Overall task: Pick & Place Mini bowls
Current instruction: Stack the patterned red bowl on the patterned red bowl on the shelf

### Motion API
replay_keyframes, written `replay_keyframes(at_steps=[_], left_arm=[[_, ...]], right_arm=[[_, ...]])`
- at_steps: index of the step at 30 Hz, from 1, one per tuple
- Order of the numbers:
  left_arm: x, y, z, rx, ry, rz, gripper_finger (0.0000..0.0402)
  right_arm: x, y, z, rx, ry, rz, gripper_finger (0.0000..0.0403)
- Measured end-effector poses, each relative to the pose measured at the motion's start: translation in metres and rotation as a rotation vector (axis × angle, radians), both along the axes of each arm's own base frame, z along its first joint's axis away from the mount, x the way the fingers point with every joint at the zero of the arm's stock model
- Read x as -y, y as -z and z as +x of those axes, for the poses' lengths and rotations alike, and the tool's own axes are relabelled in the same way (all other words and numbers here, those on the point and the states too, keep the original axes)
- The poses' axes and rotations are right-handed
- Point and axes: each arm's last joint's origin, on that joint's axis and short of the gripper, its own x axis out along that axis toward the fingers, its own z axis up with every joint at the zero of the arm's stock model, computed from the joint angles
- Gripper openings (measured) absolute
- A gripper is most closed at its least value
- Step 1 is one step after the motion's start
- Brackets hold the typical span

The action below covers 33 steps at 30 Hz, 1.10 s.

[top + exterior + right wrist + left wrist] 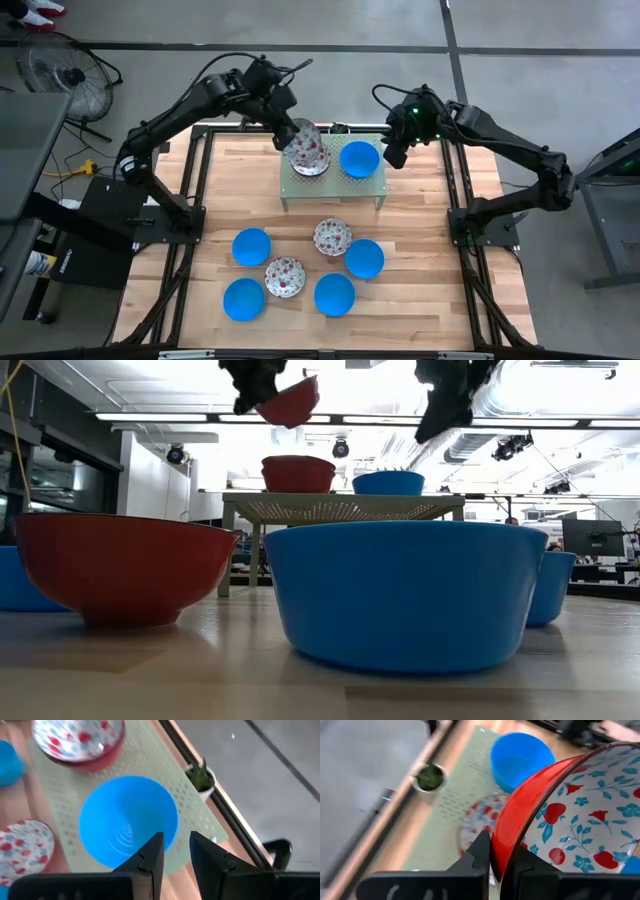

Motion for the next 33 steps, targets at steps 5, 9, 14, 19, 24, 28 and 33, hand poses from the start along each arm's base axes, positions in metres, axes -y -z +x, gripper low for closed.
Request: replay_keyframes(at_steps=[5, 9, 14, 19, 24, 28, 33], left_arm=[[-0.017, 0.020, 0.010, -0.012, 0.047, -0.152, 0.0010], [-0.030, 0.031, 0.005, -0.071, 0.011, -0.201, 0.0010], [-0.037, 0.034, 0.004, -0.073, -0.013, -0.207, 0.0010], [-0.046, 0.038, 0.003, -0.074, -0.032, -0.224, 0.0010], [-0.053, 0.049, 0.007, -0.097, -0.051, -0.272, 0.0010], [-0.052, 0.051, 0.009, -0.109, -0.052, -0.280, 0.0010], [-0.048, 0.050, 0.014, -0.102, -0.078, -0.279, 0.0010]], right_arm=[[0.011, 0.010, -0.002, -0.080, -0.002, 0.012, 0.0083], [0.018, 0.016, -0.001, -0.100, -0.029, 0.032, 0.0083], [0.024, 0.019, -0.001, -0.096, -0.055, 0.056, 0.0083], [0.027, 0.021, -0.001, -0.104, -0.070, 0.043, 0.0083], [0.028, 0.021, 0.000, -0.104, -0.083, 0.040, 0.0083], [0.029, 0.021, 0.000, -0.099, -0.083, 0.035, 0.0083], [0.029, 0.021, 0.000, -0.099, -0.083, 0.035, 0.0083]])
